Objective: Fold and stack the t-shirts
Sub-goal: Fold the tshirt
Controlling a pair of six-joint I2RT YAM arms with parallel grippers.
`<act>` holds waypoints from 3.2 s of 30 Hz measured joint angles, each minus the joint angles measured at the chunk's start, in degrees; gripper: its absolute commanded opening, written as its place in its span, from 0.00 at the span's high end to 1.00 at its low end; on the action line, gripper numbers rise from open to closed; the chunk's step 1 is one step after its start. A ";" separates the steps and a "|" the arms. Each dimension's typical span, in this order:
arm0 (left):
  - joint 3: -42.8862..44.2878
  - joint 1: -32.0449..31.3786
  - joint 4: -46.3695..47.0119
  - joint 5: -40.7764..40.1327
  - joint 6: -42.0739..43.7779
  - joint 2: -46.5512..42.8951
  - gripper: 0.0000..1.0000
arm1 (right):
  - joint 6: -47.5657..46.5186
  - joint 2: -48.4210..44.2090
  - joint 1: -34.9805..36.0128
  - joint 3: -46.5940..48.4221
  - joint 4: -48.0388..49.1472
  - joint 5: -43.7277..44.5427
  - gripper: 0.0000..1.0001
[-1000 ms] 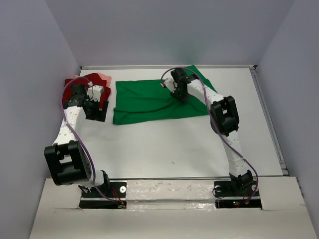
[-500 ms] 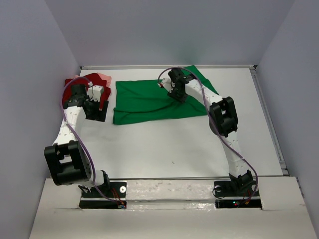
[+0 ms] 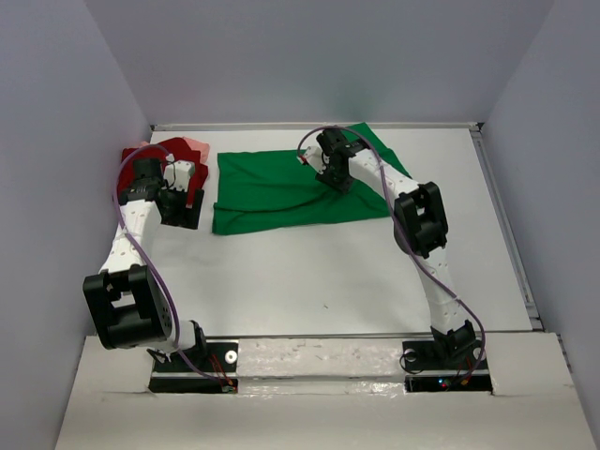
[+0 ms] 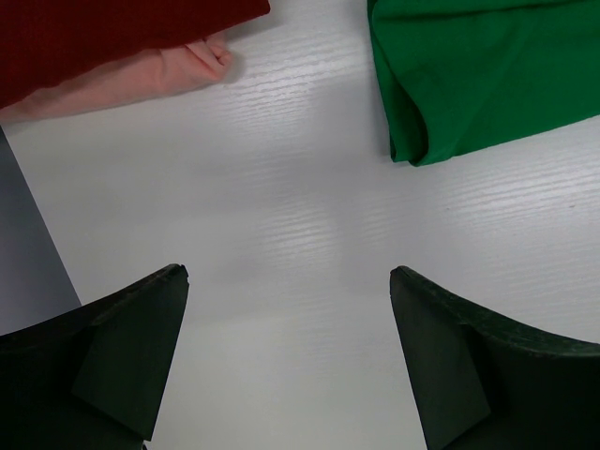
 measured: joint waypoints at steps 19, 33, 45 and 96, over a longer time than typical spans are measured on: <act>0.00 0.00 0.00 -0.02 0.00 0.00 0.01 | -0.04 0.20 0.00 -0.04 1.14 1.44 0.65; 0.00 0.00 0.00 -0.02 0.00 0.00 0.01 | -0.04 1.51 -0.13 -0.26 1.27 1.42 0.74; 0.00 0.00 0.00 -0.04 0.00 0.00 0.01 | -0.22 1.55 -0.50 -0.28 1.42 2.10 1.00; -0.85 0.00 0.42 -0.48 0.00 -0.04 0.01 | -10.69 1.55 -0.15 0.04 18.16 6.36 1.00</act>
